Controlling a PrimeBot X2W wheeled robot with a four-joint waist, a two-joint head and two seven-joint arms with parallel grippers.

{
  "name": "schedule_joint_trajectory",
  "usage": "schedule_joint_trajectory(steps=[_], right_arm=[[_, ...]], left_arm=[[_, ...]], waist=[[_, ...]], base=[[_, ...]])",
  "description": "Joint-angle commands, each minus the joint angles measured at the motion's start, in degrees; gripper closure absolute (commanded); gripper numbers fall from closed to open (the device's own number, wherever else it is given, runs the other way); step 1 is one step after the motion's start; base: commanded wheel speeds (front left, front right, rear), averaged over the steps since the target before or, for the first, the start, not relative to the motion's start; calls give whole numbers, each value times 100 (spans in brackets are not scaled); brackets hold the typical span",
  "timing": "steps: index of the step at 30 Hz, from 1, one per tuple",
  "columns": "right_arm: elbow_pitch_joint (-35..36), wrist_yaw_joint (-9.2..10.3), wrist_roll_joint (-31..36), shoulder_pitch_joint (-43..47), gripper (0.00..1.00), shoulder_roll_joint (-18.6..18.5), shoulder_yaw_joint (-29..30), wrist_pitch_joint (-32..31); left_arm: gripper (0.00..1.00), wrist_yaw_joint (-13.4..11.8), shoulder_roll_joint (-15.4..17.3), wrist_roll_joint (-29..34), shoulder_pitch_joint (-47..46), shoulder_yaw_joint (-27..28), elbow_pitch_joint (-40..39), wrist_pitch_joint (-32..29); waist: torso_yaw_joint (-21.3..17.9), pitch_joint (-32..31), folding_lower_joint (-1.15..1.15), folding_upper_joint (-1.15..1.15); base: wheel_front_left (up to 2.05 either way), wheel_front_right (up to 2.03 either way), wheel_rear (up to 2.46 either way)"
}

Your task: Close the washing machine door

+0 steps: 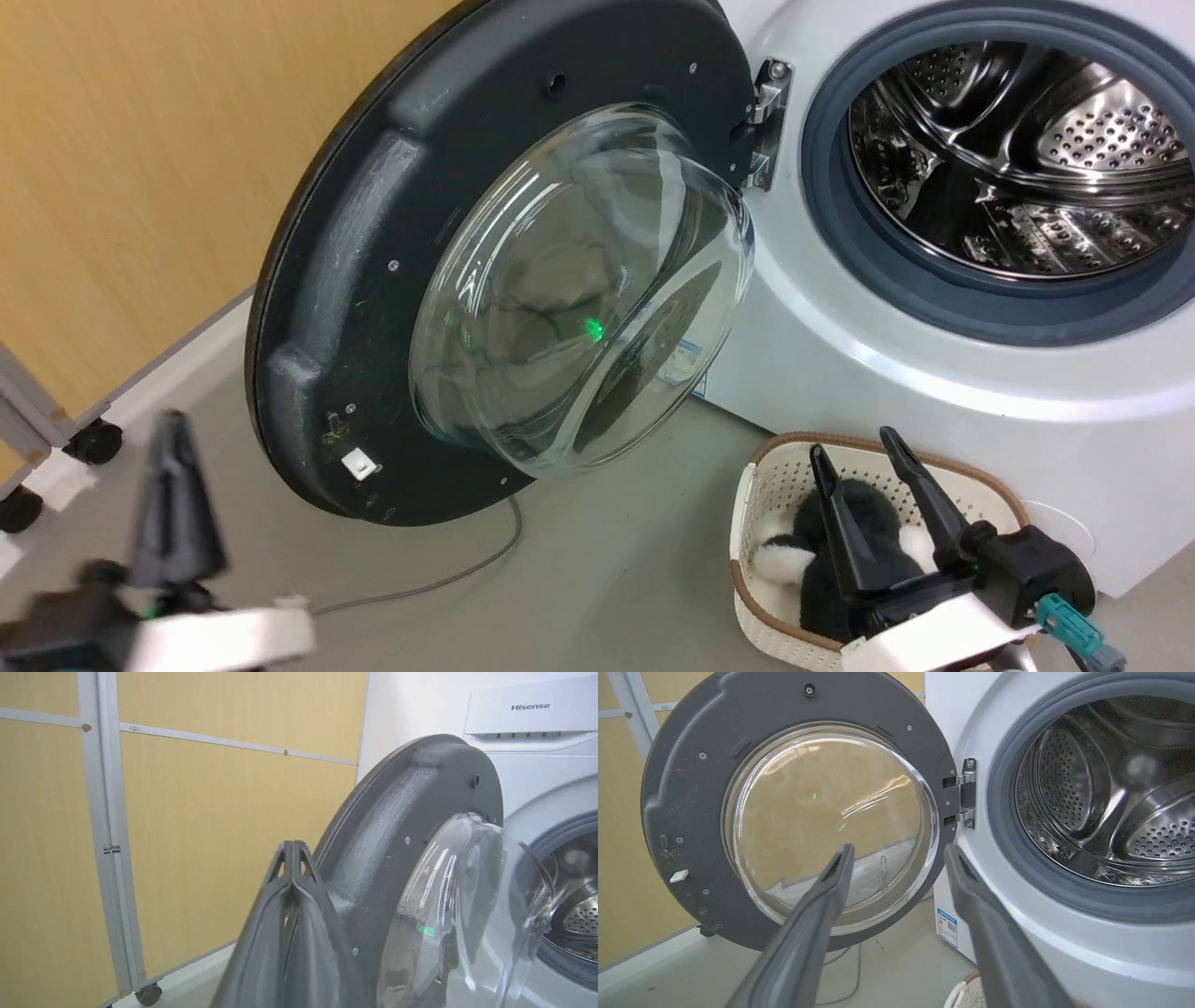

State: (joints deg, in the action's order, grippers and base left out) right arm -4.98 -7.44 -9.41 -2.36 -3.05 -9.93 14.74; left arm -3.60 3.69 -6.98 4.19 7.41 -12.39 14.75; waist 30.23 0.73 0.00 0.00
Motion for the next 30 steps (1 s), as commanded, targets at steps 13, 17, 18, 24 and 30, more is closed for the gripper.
schedule_joint_trajectory(steps=[13,17,18,24,30], right_arm=[[209,-5,113,192,0,17,223,26],[248,-5,186,184,0,15,219,26],[251,-5,199,168,0,13,223,26],[265,-5,226,109,0,-4,206,26],[247,-5,232,89,0,-6,198,26]], left_arm=[[100,840,577,-2304,-2077,1238,1884,-500],[100,880,746,-3157,-2772,1602,2777,-1006],[100,884,738,-3452,-2941,1710,3036,-1214],[100,873,829,-4757,-3503,2008,4118,-2774],[100,927,952,-5722,-3591,2092,4534,-4367]], waist=[[-47,176,0,0],[-146,287,0,0],[-172,312,0,0],[-291,430,0,0],[-388,477,0,0]], base=[[0,0,0],[0,0,0],[0,0,0],[0,0,0],[0,0,0]])
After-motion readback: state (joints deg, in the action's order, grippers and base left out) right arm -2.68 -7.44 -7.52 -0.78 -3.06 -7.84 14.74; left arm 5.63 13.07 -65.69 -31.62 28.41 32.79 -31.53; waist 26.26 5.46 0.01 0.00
